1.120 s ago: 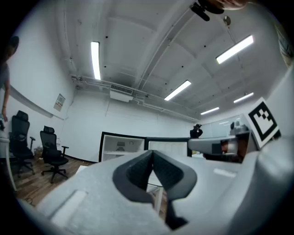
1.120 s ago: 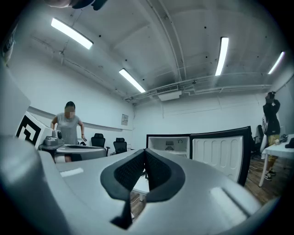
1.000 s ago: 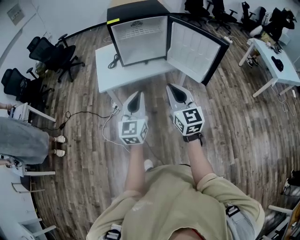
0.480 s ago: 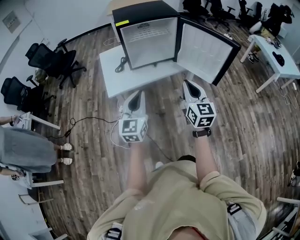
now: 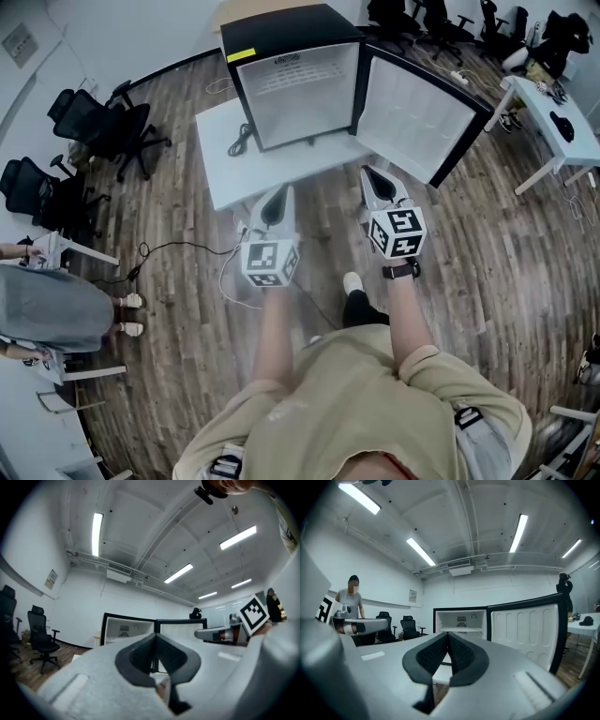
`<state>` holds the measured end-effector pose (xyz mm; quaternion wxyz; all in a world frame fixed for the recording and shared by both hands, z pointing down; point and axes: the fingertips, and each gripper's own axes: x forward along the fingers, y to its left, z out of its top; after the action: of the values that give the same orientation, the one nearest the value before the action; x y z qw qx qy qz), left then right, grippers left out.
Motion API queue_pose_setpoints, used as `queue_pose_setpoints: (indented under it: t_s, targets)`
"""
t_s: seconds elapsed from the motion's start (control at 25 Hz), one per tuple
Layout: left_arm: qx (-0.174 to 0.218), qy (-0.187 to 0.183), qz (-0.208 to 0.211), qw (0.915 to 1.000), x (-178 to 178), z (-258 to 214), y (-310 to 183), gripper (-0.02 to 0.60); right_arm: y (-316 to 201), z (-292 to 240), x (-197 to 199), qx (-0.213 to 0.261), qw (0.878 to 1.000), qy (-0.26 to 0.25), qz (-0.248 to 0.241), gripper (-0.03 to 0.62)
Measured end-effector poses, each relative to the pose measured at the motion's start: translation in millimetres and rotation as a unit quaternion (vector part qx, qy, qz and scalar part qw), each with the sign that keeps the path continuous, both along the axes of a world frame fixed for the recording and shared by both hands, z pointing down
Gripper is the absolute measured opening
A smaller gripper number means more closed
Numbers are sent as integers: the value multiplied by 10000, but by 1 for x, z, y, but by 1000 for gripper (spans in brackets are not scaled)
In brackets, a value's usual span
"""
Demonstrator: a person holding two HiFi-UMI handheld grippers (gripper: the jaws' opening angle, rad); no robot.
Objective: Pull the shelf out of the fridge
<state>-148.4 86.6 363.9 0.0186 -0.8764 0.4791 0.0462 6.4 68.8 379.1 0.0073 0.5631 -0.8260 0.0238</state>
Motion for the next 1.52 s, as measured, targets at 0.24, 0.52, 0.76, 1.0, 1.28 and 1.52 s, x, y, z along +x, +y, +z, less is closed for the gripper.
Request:
queue_pose_setpoints:
  t_s: [0.24, 0.52, 0.76, 1.0, 1.28, 1.52]
  targets:
    - [-86, -88, -284, 9995, 31, 4, -72, 0, -90, -8, 19, 78, 9987, -208, -450, 3]
    - [-27, 83, -814, 9966, 58, -6, -153, 0, -172, -22, 18, 191, 9923, -319, -1180, 3]
    - [-136, -9, -932, 9956, 79, 12, -192, 0, -219, -2, 29, 134, 9889, -594, -1356, 3]
    - [-110, -8, -972, 9952, 78, 20, -239, 0, -265, 9, 34, 136, 9891, -606, -1334, 3]
    - [-187, 214, -649, 9975, 72, 25, -289, 0, -316, 13, 30, 231, 9910, -738, -1095, 3]
    - [-104, 254, -578, 9980, 59, 27, -325, 0, -349, 28, 15, 46, 9918, -766, -1018, 3]
